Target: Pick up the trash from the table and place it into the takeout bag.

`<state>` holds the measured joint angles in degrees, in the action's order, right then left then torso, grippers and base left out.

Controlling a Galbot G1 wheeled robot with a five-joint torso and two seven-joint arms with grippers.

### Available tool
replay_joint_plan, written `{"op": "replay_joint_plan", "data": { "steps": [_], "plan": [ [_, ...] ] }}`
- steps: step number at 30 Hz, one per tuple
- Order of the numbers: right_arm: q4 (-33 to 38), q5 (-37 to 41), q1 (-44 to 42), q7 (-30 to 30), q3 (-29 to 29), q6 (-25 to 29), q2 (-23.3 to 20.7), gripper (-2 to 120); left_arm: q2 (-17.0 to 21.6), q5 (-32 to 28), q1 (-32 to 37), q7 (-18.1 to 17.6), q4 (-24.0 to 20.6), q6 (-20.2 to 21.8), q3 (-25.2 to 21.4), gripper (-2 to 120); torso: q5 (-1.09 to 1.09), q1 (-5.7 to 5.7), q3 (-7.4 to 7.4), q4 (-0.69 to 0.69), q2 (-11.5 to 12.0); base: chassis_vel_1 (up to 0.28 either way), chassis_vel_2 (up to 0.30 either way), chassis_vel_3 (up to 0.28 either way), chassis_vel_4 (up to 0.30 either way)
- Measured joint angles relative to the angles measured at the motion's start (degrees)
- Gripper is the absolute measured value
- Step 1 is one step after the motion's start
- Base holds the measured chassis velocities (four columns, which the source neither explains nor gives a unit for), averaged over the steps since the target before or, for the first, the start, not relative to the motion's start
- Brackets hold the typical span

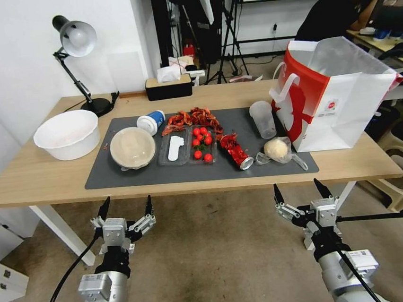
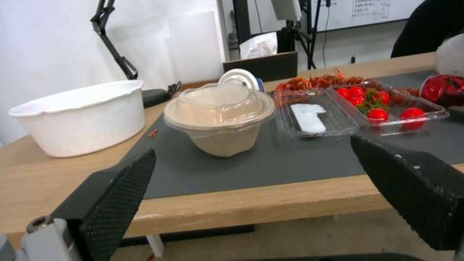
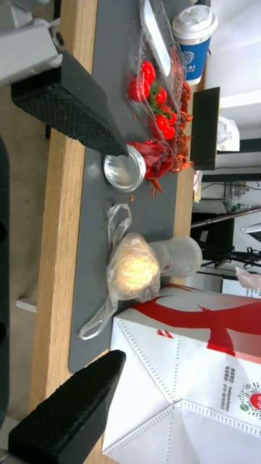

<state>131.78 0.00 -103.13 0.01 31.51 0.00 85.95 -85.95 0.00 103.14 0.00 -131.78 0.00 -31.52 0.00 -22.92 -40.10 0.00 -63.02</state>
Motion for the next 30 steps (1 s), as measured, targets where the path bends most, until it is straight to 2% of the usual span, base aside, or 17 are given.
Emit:
{"op": "replay_joint_plan", "data": {
  "steps": [25, 28, 30],
  "plan": [
    [0.0, 0.0, 0.0, 0.0, 0.0, 0.0, 0.0, 100, 0.0, 0.0, 0.0, 0.0, 0.0, 0.0, 0.0, 100, 0.00, 0.01, 0.00, 0.00, 0.0, 0.000, 0.000, 0.000, 0.000],
    [0.0, 0.0, 0.0, 0.0, 0.0, -0.1, 0.0, 100, 0.0, -0.5, -0.4, 0.2, -0.1, 1.1, -0.4, 100, 0.00, 0.01, 0.00, 0.00, 0.0, 0.000, 0.000, 0.000, 0.000],
    [0.0, 0.7, 0.8, 0.2, 0.2, -1.3, -0.2, 100, -0.1, -1.8, -1.7, 0.7, -0.5, 4.5, -1.6, 100, 0.00, 0.01, 0.00, -0.01, 0.0, 0.000, 0.000, 0.000, 0.000]
  ]
}}
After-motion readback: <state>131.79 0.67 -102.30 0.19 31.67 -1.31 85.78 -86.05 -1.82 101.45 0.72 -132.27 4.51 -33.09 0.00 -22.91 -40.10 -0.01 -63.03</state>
